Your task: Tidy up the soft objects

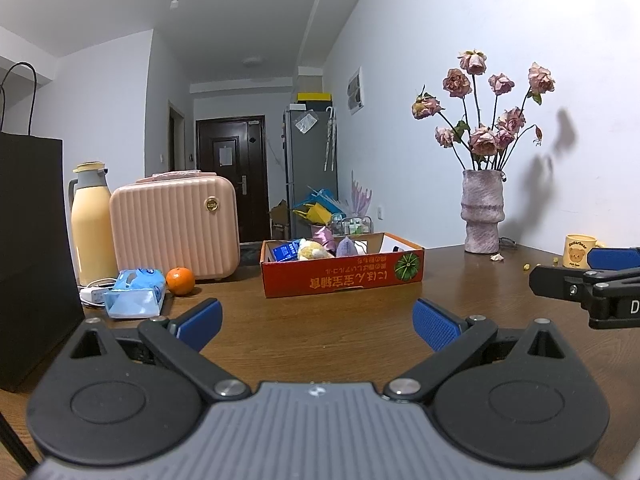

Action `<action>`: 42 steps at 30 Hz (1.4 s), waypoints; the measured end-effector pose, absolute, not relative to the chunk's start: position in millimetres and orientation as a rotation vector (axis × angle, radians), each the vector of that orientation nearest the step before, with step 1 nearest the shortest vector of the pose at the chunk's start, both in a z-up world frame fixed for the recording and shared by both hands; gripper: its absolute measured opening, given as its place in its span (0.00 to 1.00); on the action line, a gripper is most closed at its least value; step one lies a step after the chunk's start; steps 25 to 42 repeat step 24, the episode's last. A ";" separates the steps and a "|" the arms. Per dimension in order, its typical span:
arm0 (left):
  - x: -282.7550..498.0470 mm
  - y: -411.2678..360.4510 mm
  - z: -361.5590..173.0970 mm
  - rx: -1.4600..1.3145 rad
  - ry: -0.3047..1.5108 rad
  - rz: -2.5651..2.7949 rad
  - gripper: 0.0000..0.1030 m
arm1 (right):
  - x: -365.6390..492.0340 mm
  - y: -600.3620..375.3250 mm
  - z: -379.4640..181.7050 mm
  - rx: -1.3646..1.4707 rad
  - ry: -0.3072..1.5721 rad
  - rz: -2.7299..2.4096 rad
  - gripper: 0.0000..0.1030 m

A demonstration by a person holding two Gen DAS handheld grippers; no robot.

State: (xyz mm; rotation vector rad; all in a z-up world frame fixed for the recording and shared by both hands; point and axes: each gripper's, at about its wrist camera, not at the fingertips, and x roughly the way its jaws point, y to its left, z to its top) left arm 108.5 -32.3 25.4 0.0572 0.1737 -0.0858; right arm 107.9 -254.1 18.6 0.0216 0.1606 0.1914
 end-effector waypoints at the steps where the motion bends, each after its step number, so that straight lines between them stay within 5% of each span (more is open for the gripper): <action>1: 108.9 -31.9 25.5 0.057 0.174 -0.085 1.00 | 107.9 -254.1 18.6 0.022 0.161 0.191 1.00; 42: 108.7 -33.2 22.2 0.066 0.172 -0.084 1.00 | 108.3 -252.2 18.9 0.021 0.165 0.193 1.00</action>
